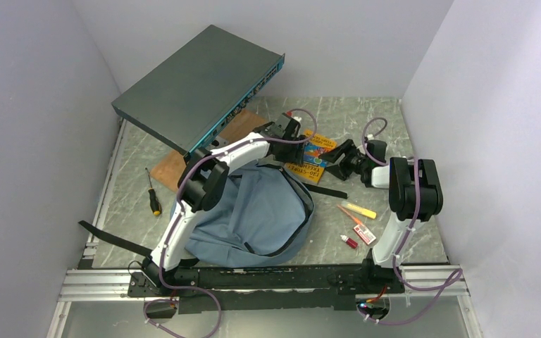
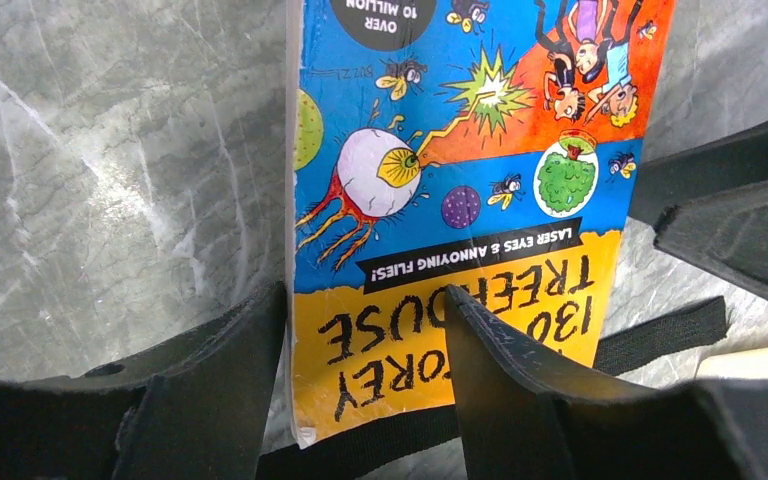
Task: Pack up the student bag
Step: Move the book to the center of the board, then pick up the book from the center of the board.
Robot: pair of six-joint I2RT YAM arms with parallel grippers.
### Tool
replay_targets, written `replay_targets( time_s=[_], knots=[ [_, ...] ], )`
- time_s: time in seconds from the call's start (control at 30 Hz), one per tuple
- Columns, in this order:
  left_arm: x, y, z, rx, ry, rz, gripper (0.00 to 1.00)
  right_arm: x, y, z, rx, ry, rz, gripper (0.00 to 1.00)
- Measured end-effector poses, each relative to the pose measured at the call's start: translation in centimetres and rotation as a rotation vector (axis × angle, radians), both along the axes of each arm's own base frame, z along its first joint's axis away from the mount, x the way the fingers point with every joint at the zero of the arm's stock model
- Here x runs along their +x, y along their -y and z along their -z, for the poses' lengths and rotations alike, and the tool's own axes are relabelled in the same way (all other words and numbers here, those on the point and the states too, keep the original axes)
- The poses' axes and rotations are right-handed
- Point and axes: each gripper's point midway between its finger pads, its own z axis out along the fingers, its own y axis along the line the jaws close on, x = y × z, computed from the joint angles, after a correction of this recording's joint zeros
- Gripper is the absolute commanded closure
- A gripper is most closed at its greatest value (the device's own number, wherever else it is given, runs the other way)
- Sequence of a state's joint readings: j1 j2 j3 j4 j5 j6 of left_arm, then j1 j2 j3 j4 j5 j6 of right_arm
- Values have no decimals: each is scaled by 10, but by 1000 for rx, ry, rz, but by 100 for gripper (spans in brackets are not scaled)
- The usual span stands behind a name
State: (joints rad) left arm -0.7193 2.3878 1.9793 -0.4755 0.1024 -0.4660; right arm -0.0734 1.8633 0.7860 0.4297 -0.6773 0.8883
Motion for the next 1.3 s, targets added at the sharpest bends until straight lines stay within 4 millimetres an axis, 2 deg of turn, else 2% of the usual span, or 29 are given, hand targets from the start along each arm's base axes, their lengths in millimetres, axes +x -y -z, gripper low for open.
replay_targets(
  time_s=[0.37, 0.57, 0.83, 1.0, 1.13, 1.3],
  knots=[
    [7, -5, 1, -36, -21, -18, 42, -11, -6, -11, 180, 22, 114, 30],
    [12, -8, 2, -50, -20, -33, 43, -2, -12, -11, 101, 41, 101, 27],
    [13, -9, 2, -109, -56, -56, 44, 8, -14, -34, 98, 125, 125, 28],
    [12, -4, 1, -158, -72, -66, 44, 2, -9, -24, 49, 74, 163, 28],
    [9, 7, -1, -242, -94, -74, 44, -13, -3, 0, -9, -23, 183, 27],
    [2, 18, -3, -326, -138, -69, 44, -19, 3, 0, -130, -34, 133, 26]
  ],
)
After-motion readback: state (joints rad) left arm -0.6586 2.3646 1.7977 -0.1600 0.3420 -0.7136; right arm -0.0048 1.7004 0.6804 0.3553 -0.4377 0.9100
